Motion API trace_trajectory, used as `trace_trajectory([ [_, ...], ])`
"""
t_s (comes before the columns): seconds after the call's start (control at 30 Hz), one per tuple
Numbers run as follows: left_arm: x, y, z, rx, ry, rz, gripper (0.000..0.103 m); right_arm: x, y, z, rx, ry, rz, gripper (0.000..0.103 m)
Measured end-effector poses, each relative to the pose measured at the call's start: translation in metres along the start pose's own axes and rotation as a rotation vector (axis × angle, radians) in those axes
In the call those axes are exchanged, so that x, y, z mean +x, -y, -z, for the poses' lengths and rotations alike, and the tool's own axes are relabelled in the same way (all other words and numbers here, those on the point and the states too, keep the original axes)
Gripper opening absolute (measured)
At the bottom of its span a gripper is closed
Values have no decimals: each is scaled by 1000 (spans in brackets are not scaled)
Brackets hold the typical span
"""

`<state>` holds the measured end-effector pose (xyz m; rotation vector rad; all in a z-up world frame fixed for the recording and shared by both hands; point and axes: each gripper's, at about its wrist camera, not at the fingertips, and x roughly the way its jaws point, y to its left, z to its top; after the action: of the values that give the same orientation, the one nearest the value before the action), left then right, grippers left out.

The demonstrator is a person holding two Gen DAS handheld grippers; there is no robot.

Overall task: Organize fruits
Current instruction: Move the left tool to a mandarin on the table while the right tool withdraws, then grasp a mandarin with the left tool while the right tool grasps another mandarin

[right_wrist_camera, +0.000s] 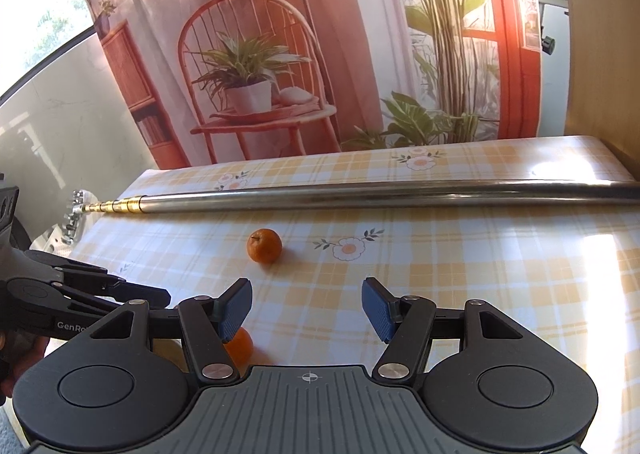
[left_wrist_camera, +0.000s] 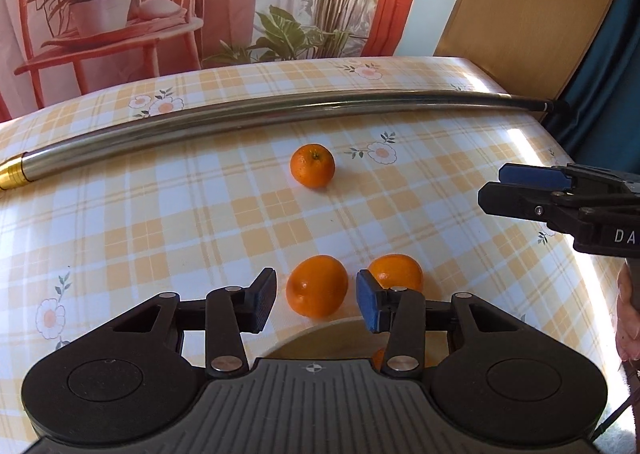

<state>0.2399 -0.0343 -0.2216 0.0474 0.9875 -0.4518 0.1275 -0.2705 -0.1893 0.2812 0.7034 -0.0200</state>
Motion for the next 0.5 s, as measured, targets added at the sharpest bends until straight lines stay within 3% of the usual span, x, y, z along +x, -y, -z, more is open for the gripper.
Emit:
trace_trajectory([
  [0.13, 12, 3, 1, 27, -20, -27, 39, 2, 3, 3, 24, -4, -11, 58],
  [0.5, -5, -2, 4, 3, 41, -65, 38, 16, -4, 11, 28, -54, -61, 58],
])
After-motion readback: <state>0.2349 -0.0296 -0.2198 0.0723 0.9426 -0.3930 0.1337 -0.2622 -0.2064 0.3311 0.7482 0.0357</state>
